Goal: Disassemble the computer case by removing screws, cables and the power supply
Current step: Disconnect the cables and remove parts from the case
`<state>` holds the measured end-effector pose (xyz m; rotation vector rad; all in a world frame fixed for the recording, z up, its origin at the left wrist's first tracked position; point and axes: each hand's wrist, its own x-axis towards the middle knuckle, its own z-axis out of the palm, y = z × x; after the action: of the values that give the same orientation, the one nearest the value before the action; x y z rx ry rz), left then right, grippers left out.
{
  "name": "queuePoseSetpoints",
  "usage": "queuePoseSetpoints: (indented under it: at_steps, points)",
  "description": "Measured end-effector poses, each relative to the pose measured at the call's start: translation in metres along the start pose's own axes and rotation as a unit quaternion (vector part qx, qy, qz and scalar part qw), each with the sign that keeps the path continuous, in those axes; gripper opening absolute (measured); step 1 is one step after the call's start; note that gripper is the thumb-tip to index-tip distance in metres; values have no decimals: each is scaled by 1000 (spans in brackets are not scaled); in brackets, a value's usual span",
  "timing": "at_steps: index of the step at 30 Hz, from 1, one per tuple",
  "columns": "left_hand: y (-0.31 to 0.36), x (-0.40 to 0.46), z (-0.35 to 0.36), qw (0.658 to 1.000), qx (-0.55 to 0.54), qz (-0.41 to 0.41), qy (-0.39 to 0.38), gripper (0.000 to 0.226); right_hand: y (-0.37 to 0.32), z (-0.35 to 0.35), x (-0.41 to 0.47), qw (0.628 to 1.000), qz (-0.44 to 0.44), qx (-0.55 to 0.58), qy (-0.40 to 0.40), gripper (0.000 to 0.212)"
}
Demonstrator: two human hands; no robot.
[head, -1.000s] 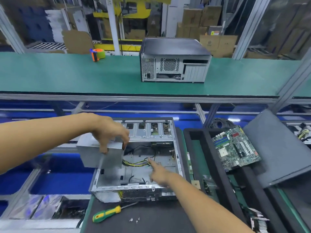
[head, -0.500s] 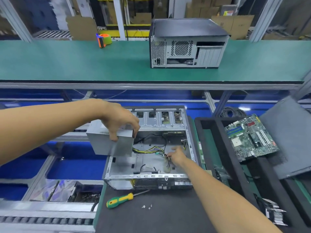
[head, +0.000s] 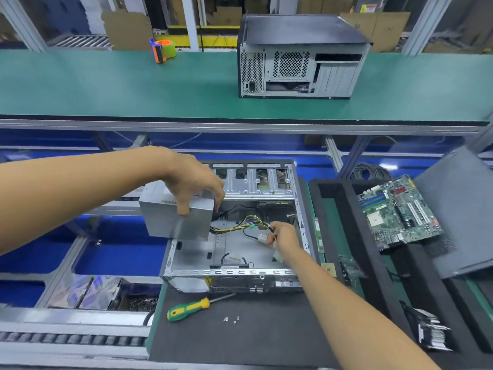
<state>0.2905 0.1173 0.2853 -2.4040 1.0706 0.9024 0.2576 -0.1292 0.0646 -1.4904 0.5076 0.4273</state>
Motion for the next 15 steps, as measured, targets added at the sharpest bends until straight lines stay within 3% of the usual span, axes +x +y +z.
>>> queuePoseSetpoints:
  at_steps: [5,8,12,15]
  points:
    - [-1,-1,1,1000,-6,-1,6,60,-3,1,-3,997,63,37,-27,36]
    - [-2,-2,2,1000,-15,0,11,60,-7,5,3,994,95,-7,-59,39]
    - [-2,-3,4,1000,-19,3,12,60,-8,9,12,996,82,-6,-16,21]
    - [-1,-3,5,1000,-18,4,20,60,-11,14,21,999,51,-12,12,26]
